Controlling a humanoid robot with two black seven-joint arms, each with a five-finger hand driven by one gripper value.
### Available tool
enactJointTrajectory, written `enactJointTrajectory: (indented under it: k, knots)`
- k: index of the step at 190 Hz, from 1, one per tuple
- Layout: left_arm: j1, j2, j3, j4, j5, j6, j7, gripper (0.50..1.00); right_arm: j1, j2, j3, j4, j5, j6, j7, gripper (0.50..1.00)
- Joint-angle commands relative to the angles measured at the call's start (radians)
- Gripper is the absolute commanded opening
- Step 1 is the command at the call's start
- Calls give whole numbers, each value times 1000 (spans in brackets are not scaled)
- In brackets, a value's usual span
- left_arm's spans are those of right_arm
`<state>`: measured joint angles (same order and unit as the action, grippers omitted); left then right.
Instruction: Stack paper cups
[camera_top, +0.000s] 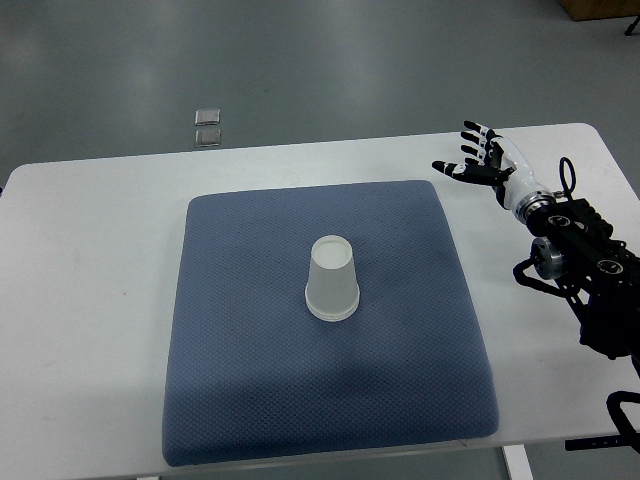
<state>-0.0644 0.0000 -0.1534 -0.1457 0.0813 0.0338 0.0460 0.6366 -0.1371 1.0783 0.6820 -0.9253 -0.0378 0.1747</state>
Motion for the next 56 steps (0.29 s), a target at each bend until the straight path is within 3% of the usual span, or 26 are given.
enactJointTrajectory:
  k: [1, 18, 56]
  knots:
    - [0, 0, 0, 0, 0, 0, 0, 1000, -6, 2, -3, 4, 2, -2, 58, 915]
    - [0, 0, 0, 0, 0, 0, 0, 1000, -8, 2, -5, 4, 2, -1, 126, 915]
    - [0, 0, 0, 0, 0, 0, 0, 1000, -8, 4, -3, 4, 3, 4, 131, 915]
